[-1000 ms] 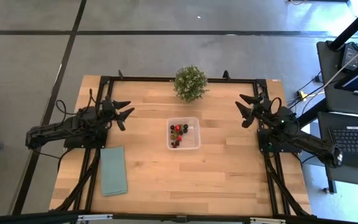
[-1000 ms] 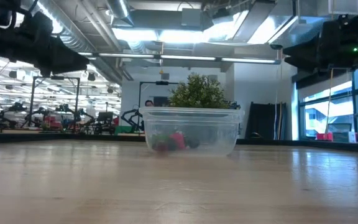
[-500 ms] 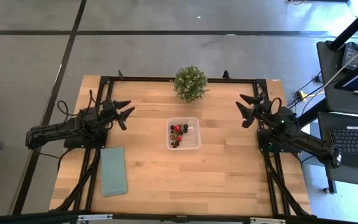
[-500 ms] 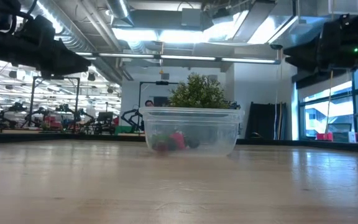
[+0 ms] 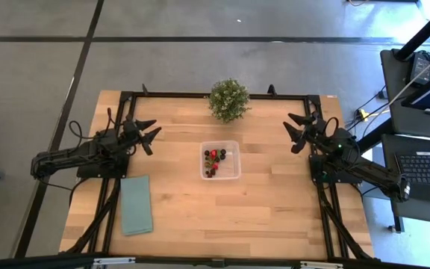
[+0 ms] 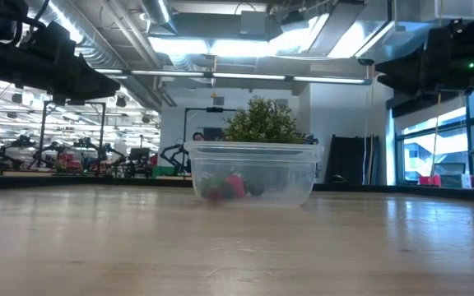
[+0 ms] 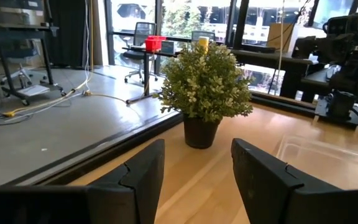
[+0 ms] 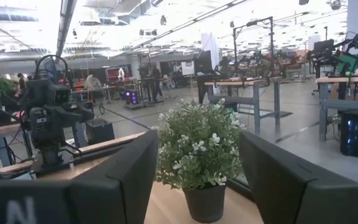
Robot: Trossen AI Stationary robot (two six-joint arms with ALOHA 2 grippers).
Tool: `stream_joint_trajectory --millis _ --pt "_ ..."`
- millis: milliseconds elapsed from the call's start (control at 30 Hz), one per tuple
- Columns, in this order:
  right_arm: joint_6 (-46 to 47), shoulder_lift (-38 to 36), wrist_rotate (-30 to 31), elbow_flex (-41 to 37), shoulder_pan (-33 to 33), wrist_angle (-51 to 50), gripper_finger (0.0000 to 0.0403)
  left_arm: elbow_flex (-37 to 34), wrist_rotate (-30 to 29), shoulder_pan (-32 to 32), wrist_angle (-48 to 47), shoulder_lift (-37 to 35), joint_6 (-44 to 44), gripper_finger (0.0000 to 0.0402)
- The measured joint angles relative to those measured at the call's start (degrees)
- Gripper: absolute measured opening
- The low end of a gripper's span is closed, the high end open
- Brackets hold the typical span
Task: Pick and placing Produce into tupperware
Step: Return to Home Position
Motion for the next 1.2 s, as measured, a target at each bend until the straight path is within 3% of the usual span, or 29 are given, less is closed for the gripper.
stream_joint_trajectory --millis 267,1200 --pt "6.0 0.0 0.0 0.0 0.0 -0.3 0.0226 0.0 0.0 0.0 0.0 0.0 0.0 0.0179" --pt "5.9 0.0 0.0 0.0 0.0 -0.3 0.0226 0.0 0.0 0.0 -0.2 0.0 0.0 0.0179"
